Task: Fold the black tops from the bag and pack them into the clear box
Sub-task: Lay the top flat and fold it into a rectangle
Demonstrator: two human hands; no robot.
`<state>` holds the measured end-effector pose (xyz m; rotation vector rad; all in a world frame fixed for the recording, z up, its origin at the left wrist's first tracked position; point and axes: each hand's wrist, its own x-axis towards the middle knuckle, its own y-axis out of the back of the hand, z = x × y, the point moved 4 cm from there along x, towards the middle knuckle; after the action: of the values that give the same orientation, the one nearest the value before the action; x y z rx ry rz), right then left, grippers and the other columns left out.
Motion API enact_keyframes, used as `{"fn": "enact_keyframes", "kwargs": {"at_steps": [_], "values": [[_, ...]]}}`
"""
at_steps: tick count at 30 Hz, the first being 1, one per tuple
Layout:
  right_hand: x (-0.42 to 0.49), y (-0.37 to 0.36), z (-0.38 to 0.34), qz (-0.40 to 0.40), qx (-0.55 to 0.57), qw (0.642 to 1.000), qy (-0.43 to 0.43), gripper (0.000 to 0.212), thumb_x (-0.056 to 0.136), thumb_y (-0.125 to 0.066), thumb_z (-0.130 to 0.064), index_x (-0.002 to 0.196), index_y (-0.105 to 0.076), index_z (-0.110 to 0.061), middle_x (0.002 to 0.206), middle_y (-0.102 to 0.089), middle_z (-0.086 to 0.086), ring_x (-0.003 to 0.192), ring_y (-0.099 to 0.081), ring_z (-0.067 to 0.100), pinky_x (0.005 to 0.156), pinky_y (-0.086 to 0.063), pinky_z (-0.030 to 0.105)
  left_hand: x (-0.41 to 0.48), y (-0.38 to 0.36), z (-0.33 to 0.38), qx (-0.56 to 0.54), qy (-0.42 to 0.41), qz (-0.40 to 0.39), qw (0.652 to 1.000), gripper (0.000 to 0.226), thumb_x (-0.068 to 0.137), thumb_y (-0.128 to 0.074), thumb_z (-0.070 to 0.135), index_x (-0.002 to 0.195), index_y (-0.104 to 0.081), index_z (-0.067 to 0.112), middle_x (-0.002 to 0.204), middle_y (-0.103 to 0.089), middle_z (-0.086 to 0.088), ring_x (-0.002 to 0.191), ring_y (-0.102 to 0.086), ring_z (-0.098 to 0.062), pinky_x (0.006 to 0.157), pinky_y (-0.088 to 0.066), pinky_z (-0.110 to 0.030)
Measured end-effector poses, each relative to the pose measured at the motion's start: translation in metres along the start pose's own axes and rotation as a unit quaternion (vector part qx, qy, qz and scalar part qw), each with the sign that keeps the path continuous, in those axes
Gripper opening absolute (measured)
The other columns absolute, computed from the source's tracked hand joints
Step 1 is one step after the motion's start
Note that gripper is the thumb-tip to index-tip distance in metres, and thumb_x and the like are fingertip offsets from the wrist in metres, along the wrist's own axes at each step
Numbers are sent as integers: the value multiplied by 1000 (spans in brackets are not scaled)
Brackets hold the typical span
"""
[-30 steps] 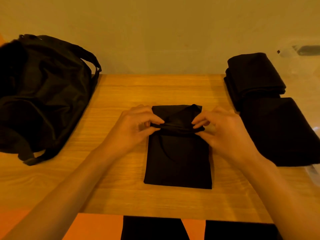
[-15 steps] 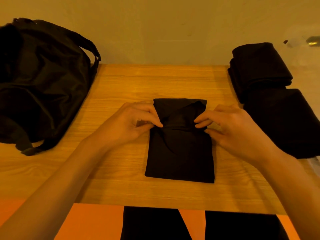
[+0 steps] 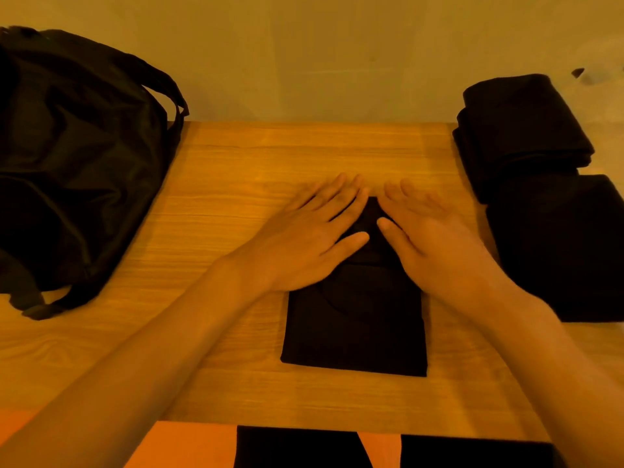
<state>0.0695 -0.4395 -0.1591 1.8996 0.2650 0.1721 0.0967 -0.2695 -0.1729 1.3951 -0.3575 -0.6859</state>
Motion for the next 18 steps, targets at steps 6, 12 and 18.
{"fn": "enact_keyframes", "kwargs": {"at_steps": [6, 12, 18], "values": [[-20, -5, 7, 10, 69, 994, -80, 72, 99, -6, -59, 159, -19, -21, 167, -13, -5, 153, 0, 5, 127, -5, 33, -9, 1, -10, -123, -41, 21, 991, 71, 99, 2, 61, 162, -1, 29, 168, 11, 15, 151, 20, 1, 126, 11, -33], [-2, 20, -1, 63, 104, 990, -69, 61, 106, -16, -45, 160, -19, -16, 167, -14, -1, 150, -1, 3, 123, -2, 24, -36, 24, -25, -295, 71, 195, 933, 72, 101, -6, 61, 163, -3, 25, 163, 6, 25, 149, 9, 11, 120, 6, -12], [20, -13, -12, -92, -59, 993, -50, 68, 102, -2, -53, 159, 10, -18, 168, 13, -1, 151, 18, 9, 122, 12, 30, -32, -6, -19, -55, 38, 75, 995, 78, 96, 9, 67, 161, -2, 25, 170, 4, 5, 155, 12, -7, 124, 12, -26]]}}
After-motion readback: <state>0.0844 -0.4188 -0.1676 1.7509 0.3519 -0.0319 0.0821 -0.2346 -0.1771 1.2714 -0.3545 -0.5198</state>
